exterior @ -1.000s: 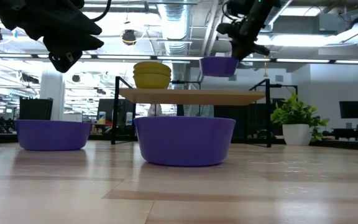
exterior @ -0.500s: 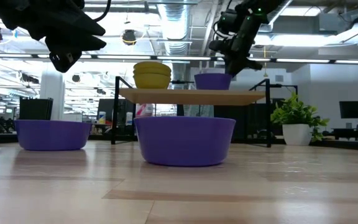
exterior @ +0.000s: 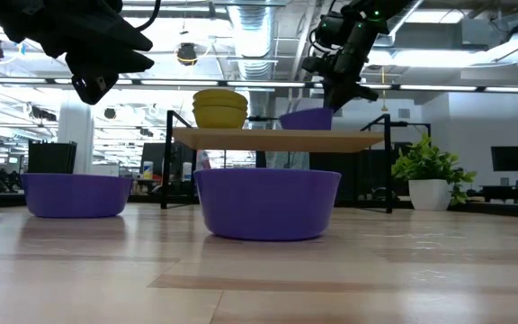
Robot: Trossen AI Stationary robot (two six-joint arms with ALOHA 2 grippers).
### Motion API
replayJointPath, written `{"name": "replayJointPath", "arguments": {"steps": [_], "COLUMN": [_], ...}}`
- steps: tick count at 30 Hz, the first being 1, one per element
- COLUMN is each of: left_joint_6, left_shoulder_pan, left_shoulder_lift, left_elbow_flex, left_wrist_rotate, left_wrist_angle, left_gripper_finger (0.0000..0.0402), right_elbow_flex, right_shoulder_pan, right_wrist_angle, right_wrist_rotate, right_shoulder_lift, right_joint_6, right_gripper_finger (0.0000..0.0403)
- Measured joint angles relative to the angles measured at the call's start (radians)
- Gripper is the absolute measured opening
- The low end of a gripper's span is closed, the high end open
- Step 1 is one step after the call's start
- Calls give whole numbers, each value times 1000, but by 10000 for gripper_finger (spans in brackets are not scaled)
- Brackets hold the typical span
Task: Pick & Place Mini bowls
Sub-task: Put the right blue bowl on the shelf, then stack the right blue bowl on top of the blue bowl on the shelf
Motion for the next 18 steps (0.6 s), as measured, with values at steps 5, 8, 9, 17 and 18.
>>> {"name": "replayJointPath", "arguments": {"steps": [5, 8, 9, 17, 18], "left_joint_6": [0, 0, 0, 0, 0], "left_shoulder_pan": [0, 0, 0, 0, 0], "left_shoulder_lift": [0, 0, 0, 0, 0], "left_elbow_flex": [0, 0, 0, 0, 0], "left_wrist_rotate": [0, 0, 0, 0, 0], "left_wrist_angle": [0, 0, 0, 0, 0], "left_gripper_finger": [108, 108, 108, 108, 108], "right_elbow_flex": [0, 0, 0, 39, 50], "right_shoulder_pan": [0, 0, 1, 1, 4], "right_wrist_angle": [0, 1, 1, -7, -9], "right_wrist_rotate": [3, 27, 39, 36, 27], "right_shoulder_lift": [0, 0, 0, -11, -18], "right_joint_6": [0, 0, 0, -35, -53], "right_gripper_finger": [61, 83, 90, 155, 163]}}
